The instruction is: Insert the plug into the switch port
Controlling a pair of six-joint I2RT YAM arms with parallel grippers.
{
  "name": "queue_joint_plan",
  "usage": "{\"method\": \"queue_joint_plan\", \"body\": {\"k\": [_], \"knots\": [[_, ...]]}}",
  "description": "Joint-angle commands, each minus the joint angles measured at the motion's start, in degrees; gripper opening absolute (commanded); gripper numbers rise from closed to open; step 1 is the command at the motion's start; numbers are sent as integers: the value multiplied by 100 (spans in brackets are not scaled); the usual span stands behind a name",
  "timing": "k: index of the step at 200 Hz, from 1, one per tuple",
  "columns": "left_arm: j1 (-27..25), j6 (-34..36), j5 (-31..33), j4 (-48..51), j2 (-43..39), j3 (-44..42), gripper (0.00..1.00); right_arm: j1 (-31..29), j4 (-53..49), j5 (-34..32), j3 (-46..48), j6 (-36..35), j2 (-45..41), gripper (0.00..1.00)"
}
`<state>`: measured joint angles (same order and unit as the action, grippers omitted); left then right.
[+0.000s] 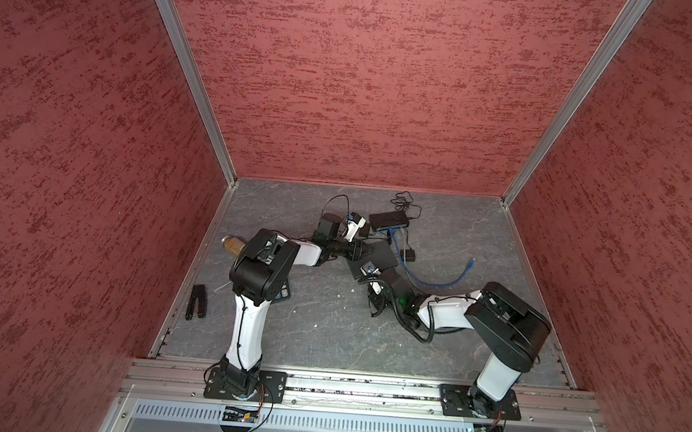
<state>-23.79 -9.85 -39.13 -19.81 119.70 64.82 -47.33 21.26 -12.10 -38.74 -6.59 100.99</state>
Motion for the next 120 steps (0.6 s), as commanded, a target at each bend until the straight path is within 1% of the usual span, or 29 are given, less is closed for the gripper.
{"method": "queue_joint_plan", "body": {"k": [1,41,84,120], "knots": [[6,-35,7,155,217,-127,41,-64,-216,-165,-142,-105,66,33],[6,-35,19,79,212,-146,41,-161,-341,-336,-274,-228,229,33],[12,-9,11,76,194,-144,41,-202,-260,-355,-222,-258,242,22],[15,27,-8,81,150,-135,41,-204,-203,-264,-115,-209,199,18]]}}
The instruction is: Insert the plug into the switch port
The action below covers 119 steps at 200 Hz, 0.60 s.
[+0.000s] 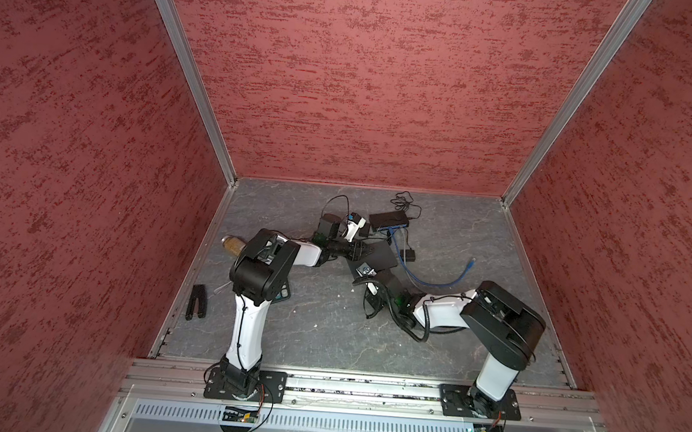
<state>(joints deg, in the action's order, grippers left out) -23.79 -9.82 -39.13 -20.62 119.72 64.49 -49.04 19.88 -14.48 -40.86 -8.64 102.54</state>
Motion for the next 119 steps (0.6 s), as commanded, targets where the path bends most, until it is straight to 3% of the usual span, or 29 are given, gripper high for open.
{"method": "queue_joint_plan", "body": {"k": [1,48,119], "knots": [[15,29,-7,163,148,-98,41,-39,-64,-18,101,4,45,17],[41,193,32,201,37,-137,41,-20,307,287,351,370,-19,9],[224,363,90,405,-182,222,42,52,1380,652,844,1601,-202,8]]}}
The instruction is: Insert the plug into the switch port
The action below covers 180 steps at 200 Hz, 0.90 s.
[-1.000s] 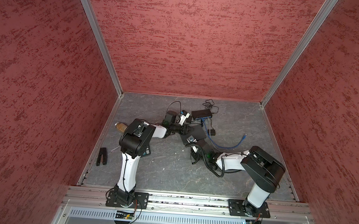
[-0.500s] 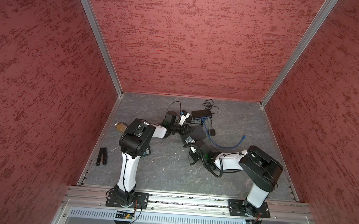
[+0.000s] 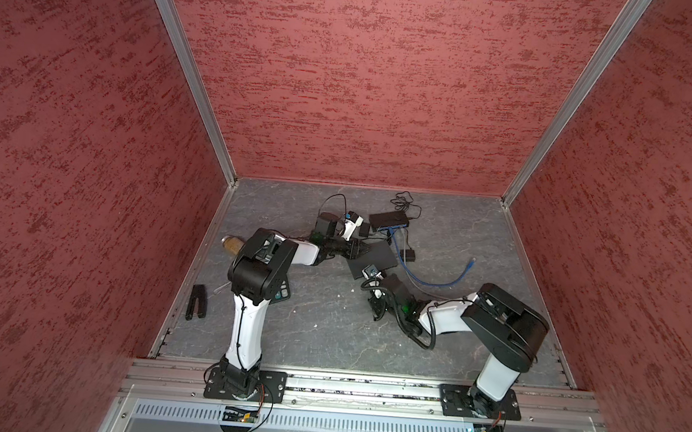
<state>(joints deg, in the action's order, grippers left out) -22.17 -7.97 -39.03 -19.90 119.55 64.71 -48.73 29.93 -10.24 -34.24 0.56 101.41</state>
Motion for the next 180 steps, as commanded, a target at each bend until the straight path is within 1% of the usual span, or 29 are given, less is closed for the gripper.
{"method": "queue_joint_plan", "body": {"k": [1,15,36,59,93,121,180], "knots": [[72,171,75,349,-162,209,42,22,387,235,190,690,-87,8],[116,118,54,546,-125,372,42,25,496,214,208,874,-81,8],[134,51,155,539,-202,310,42,23,513,207,196,991,-79,8],[134,-41,516,1298,-169,555,42,30,458,228,160,1090,-149,8],[134,-345,675,1557,6,567,42,35,392,277,120,1181,-213,9],[59,-497,680,1542,86,488,42,48,482,143,228,1271,-292,9],[-289,-645,695,1340,65,49,42,201,756,164,548,1413,-375,9]]}}
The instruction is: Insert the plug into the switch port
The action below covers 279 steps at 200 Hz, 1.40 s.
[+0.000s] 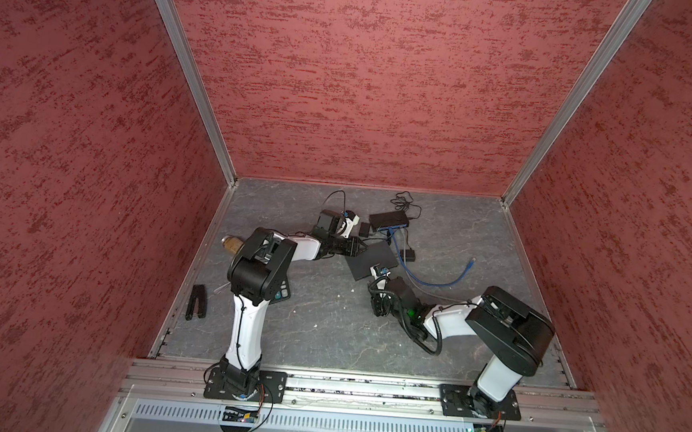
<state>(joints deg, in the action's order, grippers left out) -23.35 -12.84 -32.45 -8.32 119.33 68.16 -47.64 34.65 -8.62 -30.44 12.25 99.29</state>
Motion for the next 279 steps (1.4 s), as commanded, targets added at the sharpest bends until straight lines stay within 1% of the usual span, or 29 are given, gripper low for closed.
{"method": "queue_joint_plan", "body": {"k": [1,35,96,129,195,226,279], "knots": [[-175,-166,37,172,89,-309,42,94,295,2,178,243,-163,9],[-282,-259,34,-3,152,-509,42,171,718,-111,546,325,-284,9],[-302,-239,-58,-4,187,-484,41,325,1449,244,684,150,-130,9],[-353,-234,-95,17,214,-468,41,343,1487,274,557,171,46,9],[-405,-247,-122,8,244,-465,41,378,1604,313,634,215,171,9],[-441,-240,-149,-1,266,-452,41,389,1494,366,428,128,365,9],[-569,-158,-212,95,299,-379,41,417,1743,336,415,67,394,9]]}}
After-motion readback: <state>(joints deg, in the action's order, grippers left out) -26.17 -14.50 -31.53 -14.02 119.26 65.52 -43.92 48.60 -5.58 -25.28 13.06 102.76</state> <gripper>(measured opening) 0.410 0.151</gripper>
